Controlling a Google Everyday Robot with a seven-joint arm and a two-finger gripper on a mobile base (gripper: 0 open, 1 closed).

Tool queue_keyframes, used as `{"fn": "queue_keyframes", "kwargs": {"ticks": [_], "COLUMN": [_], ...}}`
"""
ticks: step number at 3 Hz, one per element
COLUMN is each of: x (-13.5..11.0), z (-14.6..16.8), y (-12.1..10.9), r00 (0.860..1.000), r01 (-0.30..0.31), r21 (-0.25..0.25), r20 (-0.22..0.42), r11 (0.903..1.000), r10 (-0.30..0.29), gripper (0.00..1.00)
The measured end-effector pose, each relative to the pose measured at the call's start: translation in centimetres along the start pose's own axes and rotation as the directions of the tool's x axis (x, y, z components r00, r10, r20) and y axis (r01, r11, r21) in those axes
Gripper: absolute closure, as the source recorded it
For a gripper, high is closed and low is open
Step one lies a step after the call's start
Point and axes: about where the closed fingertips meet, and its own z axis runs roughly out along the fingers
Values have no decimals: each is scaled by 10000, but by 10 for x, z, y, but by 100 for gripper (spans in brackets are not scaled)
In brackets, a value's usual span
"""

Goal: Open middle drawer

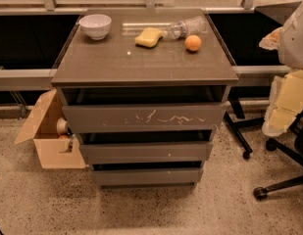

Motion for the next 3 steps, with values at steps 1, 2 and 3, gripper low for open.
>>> {"fn": "queue_keyframes", "kwargs": {"ticks": [1, 2, 3], "x": [0, -3, -12], "z": [0, 26, 80], "y": [0, 3, 16], "r00": [10000, 9981, 9836], "r01": [0, 162, 602], "r21": [0, -477, -1198], "r20": [0, 607, 1762], "r11": [10000, 9987, 9910], "r10": [0, -133, -384], "gripper": [0, 0, 0]}}
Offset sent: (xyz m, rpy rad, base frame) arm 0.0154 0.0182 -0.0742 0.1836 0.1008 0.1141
